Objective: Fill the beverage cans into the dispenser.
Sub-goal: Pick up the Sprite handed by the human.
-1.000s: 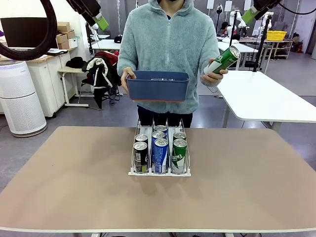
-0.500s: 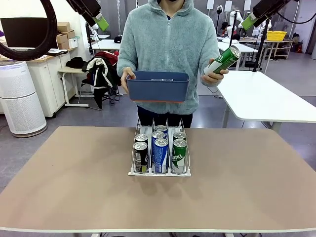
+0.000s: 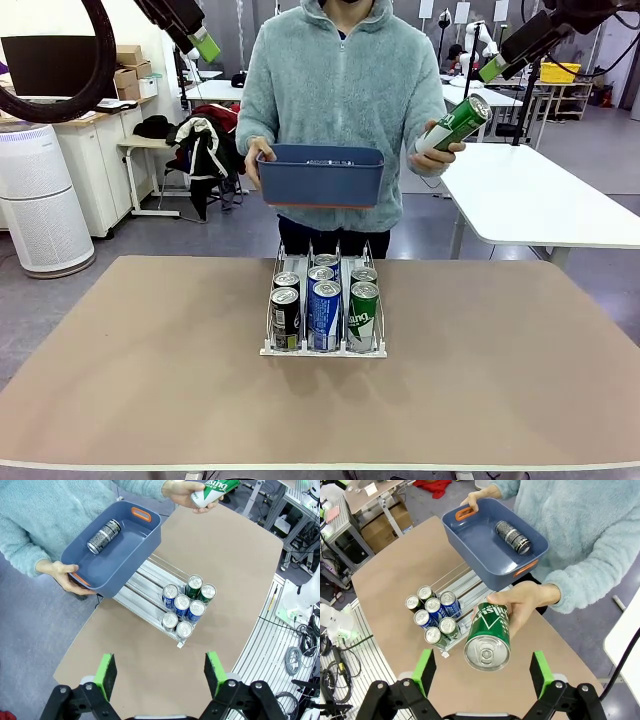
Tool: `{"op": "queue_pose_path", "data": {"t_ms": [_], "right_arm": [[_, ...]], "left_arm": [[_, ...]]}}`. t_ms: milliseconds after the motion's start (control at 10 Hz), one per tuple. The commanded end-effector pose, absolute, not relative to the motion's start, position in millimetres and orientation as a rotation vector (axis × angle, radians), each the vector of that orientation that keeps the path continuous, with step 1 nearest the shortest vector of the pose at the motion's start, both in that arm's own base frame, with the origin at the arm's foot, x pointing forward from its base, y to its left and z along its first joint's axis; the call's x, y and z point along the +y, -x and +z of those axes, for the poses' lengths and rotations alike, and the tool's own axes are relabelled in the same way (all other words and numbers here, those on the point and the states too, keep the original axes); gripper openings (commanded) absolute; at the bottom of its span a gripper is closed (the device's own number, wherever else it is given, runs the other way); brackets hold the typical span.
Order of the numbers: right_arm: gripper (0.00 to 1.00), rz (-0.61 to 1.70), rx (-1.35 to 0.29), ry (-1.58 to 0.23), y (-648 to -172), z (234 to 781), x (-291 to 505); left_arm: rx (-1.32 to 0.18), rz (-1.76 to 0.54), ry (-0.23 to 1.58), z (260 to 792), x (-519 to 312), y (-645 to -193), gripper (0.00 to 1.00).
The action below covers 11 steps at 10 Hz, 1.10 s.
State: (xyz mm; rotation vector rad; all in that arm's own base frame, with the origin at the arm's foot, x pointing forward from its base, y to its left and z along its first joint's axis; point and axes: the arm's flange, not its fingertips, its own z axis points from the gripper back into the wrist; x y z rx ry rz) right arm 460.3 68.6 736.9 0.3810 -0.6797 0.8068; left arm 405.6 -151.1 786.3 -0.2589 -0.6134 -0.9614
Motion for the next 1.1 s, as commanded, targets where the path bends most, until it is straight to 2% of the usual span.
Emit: {"op": "queue_pose_path", "data": {"t_ms": [0, 400, 700, 1000], "right_arm": [[1.0, 0.813, -0.688, -0.373, -458, 742, 69], [1.0, 0.799, -0.683, -0.37, -467, 735, 69], [1.0, 0.833, -0.64, -0.457, -477, 722, 72], [1.0, 0.842, -0.62, -0.46, -482, 706, 74]], "left_arm": [[-0.614, -0.962, 0.265, 784, -150, -406, 0.94], [-0.614, -0.962, 0.265, 784, -150, -406, 0.94], [-0.614, -0.962, 0.265, 784, -150, -406, 0.94], [-0.614, -0.962, 0.265, 784, -150, -406, 0.94]]}}
